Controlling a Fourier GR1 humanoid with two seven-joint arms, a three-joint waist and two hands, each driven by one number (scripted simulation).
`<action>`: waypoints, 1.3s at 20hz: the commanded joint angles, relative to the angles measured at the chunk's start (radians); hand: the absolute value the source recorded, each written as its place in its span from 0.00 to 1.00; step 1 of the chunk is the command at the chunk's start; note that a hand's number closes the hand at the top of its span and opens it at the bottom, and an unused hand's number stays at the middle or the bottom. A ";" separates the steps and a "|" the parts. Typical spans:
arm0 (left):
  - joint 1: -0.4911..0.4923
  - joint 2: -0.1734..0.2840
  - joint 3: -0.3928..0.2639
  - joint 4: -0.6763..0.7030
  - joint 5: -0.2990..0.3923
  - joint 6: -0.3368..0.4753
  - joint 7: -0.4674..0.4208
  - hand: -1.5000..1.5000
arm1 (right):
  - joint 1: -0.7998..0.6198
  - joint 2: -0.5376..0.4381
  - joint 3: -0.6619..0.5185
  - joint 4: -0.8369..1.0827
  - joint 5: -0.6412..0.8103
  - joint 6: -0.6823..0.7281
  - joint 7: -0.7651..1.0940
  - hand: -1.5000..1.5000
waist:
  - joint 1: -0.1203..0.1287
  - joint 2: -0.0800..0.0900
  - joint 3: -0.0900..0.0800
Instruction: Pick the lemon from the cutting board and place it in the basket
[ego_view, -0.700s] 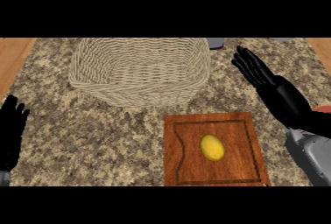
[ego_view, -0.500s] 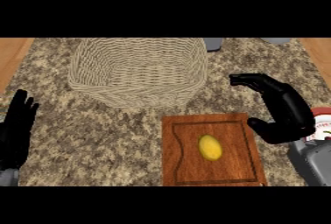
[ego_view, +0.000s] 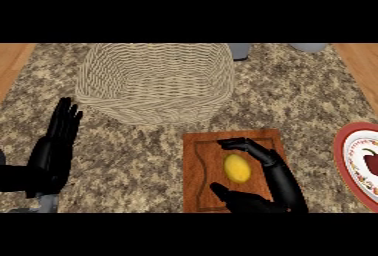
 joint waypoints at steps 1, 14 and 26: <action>-0.014 -0.024 -0.007 0.012 -0.004 -0.002 -0.019 0.50 | 0.061 0.087 0.093 0.010 0.248 -0.245 0.161 0.00 | -0.003 0.000 -0.004; -0.003 -0.030 -0.023 -0.005 -0.030 0.014 -0.018 0.50 | 0.041 -0.309 -0.031 -0.196 0.628 0.118 0.880 0.00 | -0.015 -0.007 -0.014; -0.029 -0.088 -0.064 0.060 -0.062 -0.003 -0.061 0.50 | -0.229 -0.176 0.032 -0.526 0.457 0.604 1.544 0.00 | 0.037 0.010 -0.004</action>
